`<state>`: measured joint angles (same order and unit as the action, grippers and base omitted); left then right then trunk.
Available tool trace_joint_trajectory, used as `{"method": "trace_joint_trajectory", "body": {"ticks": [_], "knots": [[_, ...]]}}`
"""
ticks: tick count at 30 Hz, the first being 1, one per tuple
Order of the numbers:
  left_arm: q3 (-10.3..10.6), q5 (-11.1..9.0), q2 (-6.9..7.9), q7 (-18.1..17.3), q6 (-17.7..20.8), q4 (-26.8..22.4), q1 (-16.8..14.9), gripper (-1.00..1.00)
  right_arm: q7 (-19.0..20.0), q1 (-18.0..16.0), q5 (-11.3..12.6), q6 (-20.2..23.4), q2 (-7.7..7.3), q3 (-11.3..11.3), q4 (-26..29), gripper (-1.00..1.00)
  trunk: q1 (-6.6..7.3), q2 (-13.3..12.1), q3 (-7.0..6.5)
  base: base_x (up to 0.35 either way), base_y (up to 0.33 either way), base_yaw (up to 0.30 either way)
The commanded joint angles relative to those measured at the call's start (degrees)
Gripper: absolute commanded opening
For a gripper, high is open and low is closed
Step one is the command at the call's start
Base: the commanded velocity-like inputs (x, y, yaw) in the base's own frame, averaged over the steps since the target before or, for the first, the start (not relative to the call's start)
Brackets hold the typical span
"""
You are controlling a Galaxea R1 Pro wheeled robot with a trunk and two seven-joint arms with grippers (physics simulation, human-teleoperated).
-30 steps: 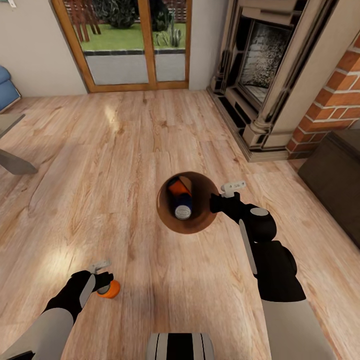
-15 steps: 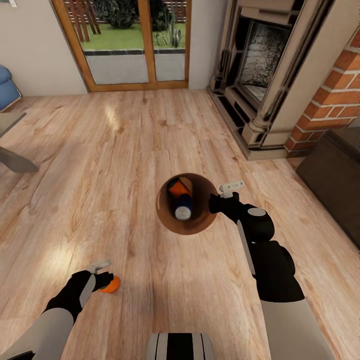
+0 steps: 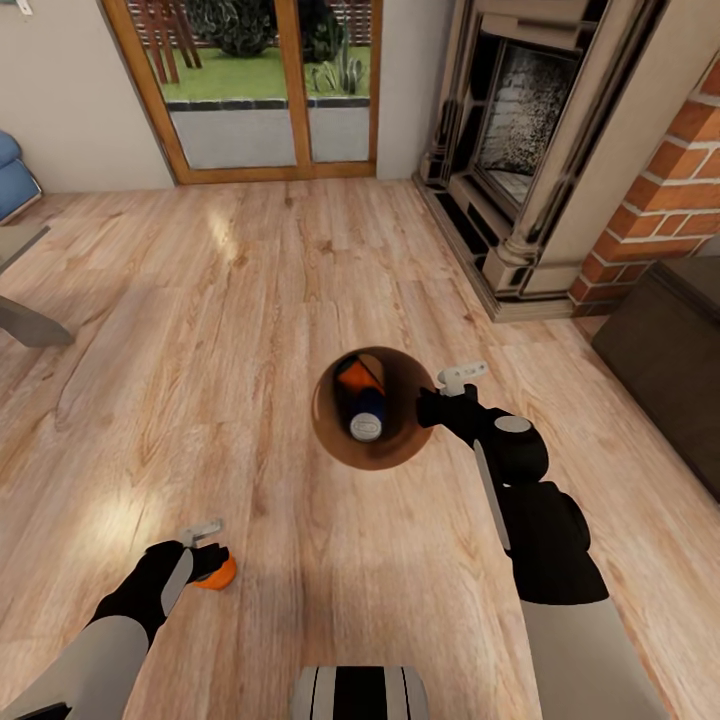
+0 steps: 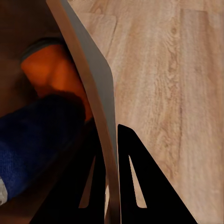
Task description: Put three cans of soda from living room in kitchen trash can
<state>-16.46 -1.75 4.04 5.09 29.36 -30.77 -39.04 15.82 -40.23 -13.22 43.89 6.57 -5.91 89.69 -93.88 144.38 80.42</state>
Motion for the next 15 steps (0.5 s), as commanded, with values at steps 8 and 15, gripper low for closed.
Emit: {"method": "trace_joint_trajectory", "body": {"ticks": [8, 15], "knots": [[0.0, 0.0, 0.00, 0.0, 0.0, 0.0, 0.0, 1.00, 0.3, 0.0, 0.7, 0.1, 0.06, -0.7, 0.0, -1.00, 0.01, 0.0, -0.01, 0.002, -0.002, 0.000], [0.0, 0.0, -0.07, 0.0, 0.0, 0.0, 0.0, 1.00, 0.4, -1.4, 0.6, 0.1, 0.05, -0.5, 0.6, -1.00, 0.01, 0.0, -0.01, 0.000, 0.000, 0.000]]}}
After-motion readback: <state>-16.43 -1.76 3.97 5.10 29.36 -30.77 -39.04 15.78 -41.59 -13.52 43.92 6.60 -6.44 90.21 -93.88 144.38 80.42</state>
